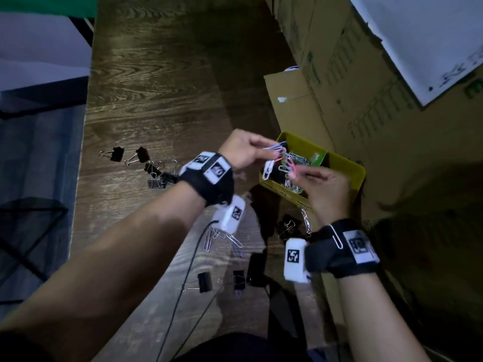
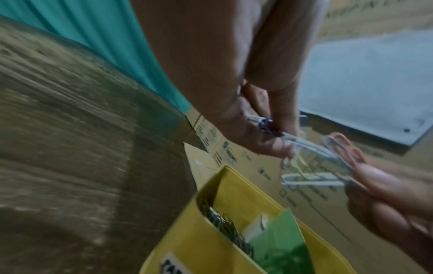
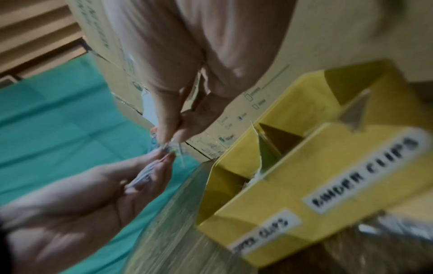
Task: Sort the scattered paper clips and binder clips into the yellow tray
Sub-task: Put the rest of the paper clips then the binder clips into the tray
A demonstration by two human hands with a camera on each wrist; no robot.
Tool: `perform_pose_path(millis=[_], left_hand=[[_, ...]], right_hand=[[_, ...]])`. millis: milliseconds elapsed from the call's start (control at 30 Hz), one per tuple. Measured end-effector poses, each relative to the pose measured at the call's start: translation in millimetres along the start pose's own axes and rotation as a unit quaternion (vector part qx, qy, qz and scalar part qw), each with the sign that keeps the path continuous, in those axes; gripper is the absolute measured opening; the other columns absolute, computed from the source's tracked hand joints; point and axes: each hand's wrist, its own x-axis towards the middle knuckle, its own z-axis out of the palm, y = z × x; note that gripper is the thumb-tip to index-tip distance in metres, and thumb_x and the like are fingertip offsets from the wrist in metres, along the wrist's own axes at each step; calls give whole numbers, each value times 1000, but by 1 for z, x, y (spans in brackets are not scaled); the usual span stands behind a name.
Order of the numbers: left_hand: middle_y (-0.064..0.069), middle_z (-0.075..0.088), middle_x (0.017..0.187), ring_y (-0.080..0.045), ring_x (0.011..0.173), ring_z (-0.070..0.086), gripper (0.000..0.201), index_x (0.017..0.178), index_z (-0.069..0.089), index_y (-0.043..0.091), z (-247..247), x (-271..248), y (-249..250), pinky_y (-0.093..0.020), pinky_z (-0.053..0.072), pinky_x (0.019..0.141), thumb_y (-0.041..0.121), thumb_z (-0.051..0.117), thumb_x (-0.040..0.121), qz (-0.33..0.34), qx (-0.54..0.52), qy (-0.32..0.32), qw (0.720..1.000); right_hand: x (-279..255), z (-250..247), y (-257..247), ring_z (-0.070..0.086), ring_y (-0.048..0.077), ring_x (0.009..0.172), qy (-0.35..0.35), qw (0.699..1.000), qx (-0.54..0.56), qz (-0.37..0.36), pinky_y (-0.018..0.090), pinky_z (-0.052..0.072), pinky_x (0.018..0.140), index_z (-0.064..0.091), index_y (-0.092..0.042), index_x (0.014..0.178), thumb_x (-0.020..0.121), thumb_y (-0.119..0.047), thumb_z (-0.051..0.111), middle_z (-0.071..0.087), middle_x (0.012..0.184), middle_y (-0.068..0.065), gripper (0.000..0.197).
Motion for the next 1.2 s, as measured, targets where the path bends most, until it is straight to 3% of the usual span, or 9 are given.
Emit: perform_pose_path(millis=[167, 267, 433, 533, 767, 900, 1000, 1100, 1200], left_hand=[[-7, 72, 87, -17, 78, 67, 26, 95, 74, 13, 32, 40, -13, -30, 55, 80, 25, 79, 72, -15, 192, 9, 981], [-11, 61, 113, -27, 98, 61, 41, 116, 62, 10, 36, 39, -24, -28, 47, 84, 35, 65, 83, -21, 430, -9, 903], [-16, 64, 104, -33, 92, 61, 24, 106, 60, 13, 22, 15, -39, -35, 50, 79, 28, 47, 93, 89, 539, -155, 823], [-12, 65, 100, -28, 89, 61, 31, 103, 61, 9, 3, 3, -44, -33, 49, 77, 36, 55, 90, 131, 574, -187, 787], [-18, 63, 108, -32, 101, 58, 27, 108, 61, 3, -58, -28, -61, -35, 43, 86, 6, 60, 81, 139, 568, -128, 801], [-19, 57, 119, -30, 110, 55, 37, 116, 59, 4, -81, -57, -78, -37, 45, 95, 4, 63, 79, 258, 538, -53, 801], [-13, 59, 98, -22, 85, 55, 27, 98, 60, 10, -78, -91, -97, -35, 51, 74, -2, 65, 74, 312, 508, 23, 803], [-9, 52, 111, -21, 88, 52, 43, 112, 53, 15, -73, -115, -129, -37, 54, 70, -3, 57, 74, 167, 553, -39, 815], [-7, 22, 143, -22, 111, 41, 90, 143, 15, 30, -68, -122, -153, -31, 50, 83, -3, 58, 72, 18, 619, -110, 778]], right_hand=[[39, -1, 10, 57, -13, 54, 53, 992, -111, -1, 4, 44, 57, 72, -5, 90, 74, -1, 75, 68, 80, 3, 17], [51, 4, 25, 64, 5, 79, 34, 968, -248, 8, 16, 50, 70, 72, -14, 92, 76, -10, 75, 70, 91, 0, 17], [57, 11, 41, 64, 22, 94, -39, 934, -346, -77, 37, 53, 89, 70, -9, 105, 73, -8, 77, 67, 109, 11, 32], [50, 21, 43, 59, 22, 104, -109, 912, -374, -130, 31, 44, 98, 70, -9, 104, 78, -8, 72, 65, 112, 9, 27], [19, 72, 26, 59, 15, 92, -187, 917, -304, -178, 16, 40, 86, 75, -11, 92, 80, -10, 69, 65, 100, 7, 14], [-24, 75, 27, 59, 7, 77, -267, 903, -276, -193, 13, 47, 77, 74, -13, 91, 80, -11, 70, 69, 90, 0, 12], [-46, 57, 61, 62, 9, 74, -344, 858, -367, -101, 20, 51, 75, 72, -16, 93, 80, -14, 71, 70, 86, -1, 14], [-54, 47, 95, 53, 9, 80, -386, 794, -469, -10, 22, 47, 76, 57, -21, 118, 76, -15, 75, 60, 101, -1, 46], [-58, 48, 111, 55, 21, 105, -397, 763, -509, 14, 32, 46, 93, 28, -23, 142, 73, -17, 78, 46, 133, 9, 85]])
